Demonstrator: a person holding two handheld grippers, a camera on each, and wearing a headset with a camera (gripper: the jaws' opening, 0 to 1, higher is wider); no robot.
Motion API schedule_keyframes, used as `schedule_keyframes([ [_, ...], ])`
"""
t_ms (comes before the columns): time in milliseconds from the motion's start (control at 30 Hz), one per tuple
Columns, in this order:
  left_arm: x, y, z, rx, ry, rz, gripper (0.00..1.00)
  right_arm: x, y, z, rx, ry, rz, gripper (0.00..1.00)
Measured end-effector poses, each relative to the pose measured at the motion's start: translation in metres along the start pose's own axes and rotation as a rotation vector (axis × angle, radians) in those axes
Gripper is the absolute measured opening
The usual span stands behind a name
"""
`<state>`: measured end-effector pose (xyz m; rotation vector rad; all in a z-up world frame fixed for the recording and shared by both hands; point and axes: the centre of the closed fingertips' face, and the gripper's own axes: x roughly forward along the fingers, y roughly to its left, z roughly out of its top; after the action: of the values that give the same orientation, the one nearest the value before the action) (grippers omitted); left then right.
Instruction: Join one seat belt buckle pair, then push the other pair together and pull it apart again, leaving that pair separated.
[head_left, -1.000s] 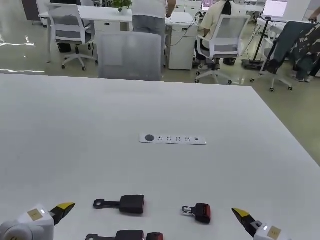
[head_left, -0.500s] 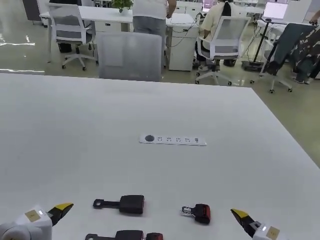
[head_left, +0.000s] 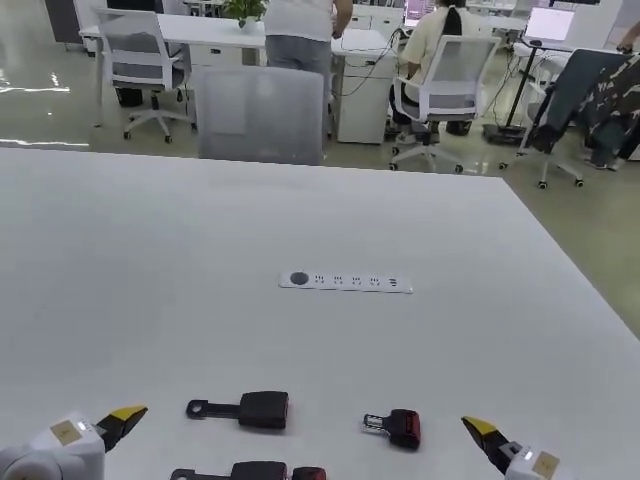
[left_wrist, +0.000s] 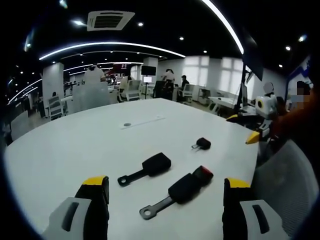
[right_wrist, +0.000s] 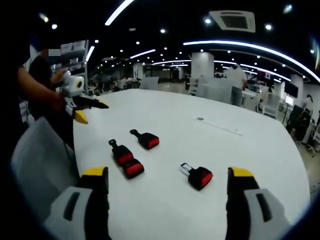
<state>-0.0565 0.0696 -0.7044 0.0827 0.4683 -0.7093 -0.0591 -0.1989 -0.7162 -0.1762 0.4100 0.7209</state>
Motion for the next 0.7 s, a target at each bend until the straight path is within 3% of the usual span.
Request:
schedule_keyframes([
  [700,-0.0017,-0.0017,0.0056,0.005,-0.001,0.002,0.98,0.0008,-0.0002,0.0025,0.005,-0.014,0.001,1.00],
])
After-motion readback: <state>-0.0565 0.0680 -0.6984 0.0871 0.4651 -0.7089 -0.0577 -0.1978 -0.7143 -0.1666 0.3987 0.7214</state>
